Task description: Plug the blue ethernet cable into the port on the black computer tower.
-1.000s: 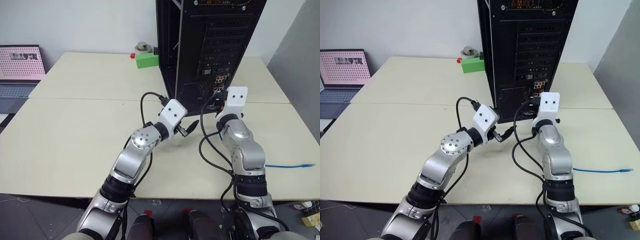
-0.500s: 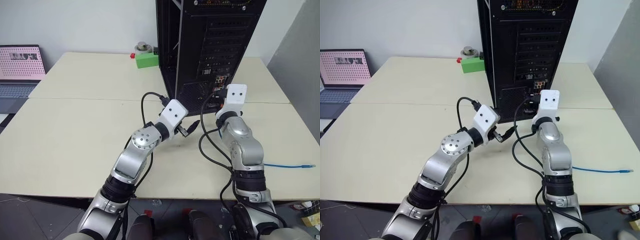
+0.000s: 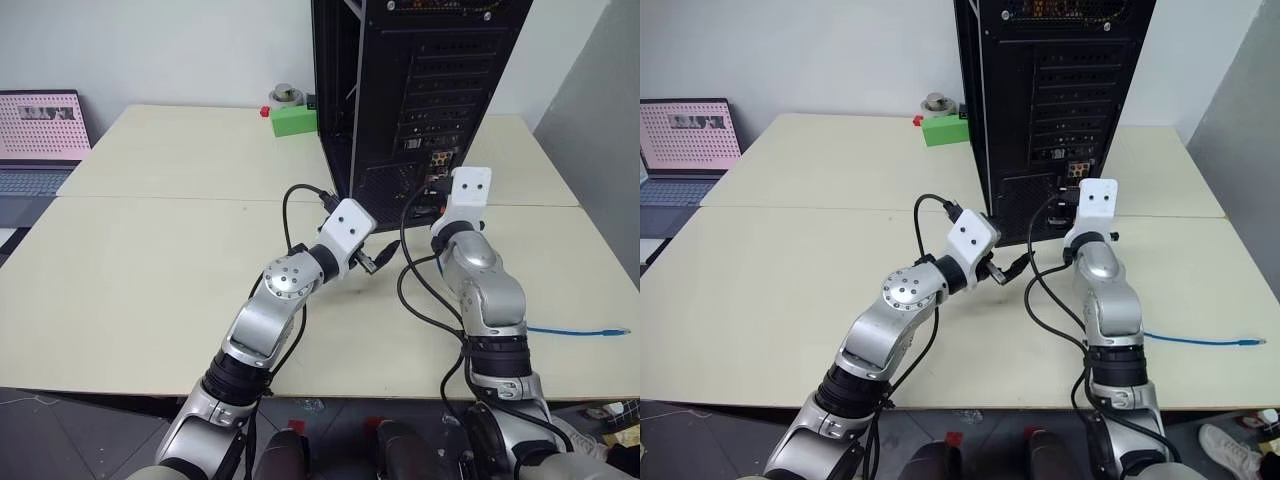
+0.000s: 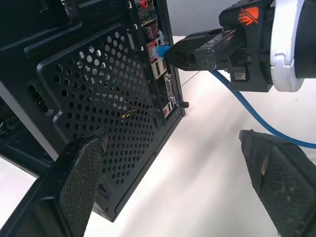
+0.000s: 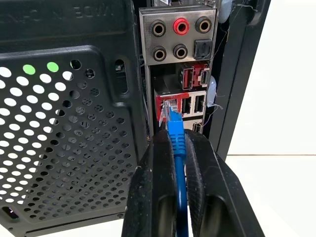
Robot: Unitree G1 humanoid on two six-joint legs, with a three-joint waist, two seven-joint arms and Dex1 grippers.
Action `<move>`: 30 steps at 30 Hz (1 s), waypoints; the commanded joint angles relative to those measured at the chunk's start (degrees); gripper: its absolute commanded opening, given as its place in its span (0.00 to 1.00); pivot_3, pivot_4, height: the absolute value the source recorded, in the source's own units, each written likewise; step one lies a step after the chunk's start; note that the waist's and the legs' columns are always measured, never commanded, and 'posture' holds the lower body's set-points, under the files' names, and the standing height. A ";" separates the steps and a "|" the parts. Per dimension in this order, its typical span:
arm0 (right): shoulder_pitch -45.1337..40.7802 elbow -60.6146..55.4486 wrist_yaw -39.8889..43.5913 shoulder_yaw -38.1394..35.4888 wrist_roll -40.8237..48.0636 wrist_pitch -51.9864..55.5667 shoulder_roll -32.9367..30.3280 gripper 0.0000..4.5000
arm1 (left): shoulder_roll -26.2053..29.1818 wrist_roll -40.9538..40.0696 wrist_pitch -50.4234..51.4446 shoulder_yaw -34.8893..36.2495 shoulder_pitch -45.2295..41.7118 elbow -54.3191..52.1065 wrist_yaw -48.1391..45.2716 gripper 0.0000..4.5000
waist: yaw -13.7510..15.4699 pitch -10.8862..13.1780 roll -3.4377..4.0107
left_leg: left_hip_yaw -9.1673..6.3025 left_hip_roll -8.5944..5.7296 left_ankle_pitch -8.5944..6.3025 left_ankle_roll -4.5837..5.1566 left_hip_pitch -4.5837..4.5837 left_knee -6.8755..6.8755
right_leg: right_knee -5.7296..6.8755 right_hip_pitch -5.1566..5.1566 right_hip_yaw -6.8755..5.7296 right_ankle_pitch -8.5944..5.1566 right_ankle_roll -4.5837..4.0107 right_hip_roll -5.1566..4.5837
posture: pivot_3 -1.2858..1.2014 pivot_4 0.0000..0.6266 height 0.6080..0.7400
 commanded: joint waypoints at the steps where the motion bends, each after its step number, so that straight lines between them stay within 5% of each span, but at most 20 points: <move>1: -2.35 0.20 0.39 -0.02 -0.29 -1.08 -0.68 0.00 | -0.36 0.17 -0.93 0.94 -0.33 -1.02 0.03 1.00 | -0.01 0.00 0.00 | 0.00 0.00 0.00 0.00 0.00 0.00 | 0.00 0.00 0.00 0.00 0.00 0.00 | 0.52 0.24 1.00; 20: -5.00 4.05 4.15 -0.42 0.91 -0.29 -2.72 0.00 | -0.54 0.22 -1.16 1.15 -0.29 -0.88 0.13 1.00 | -0.56 0.00 0.00 | 0.20 0.00 0.00 0.00 0.12 0.00 | 0.03 0.00 0.26 0.00 0.00 0.11 | 0.52 0.24 1.00; 30: 2.90 -7.94 10.82 0.25 2.93 6.61 -8.14 0.51 | 0.97 -0.27 -1.28 2.61 -0.25 -0.66 -0.58 1.00 | -0.12 0.00 0.00 | 0.19 0.03 0.00 0.00 0.01 -0.06 | -0.03 -0.08 0.35 0.00 0.00 0.04 | 0.52 0.24 1.00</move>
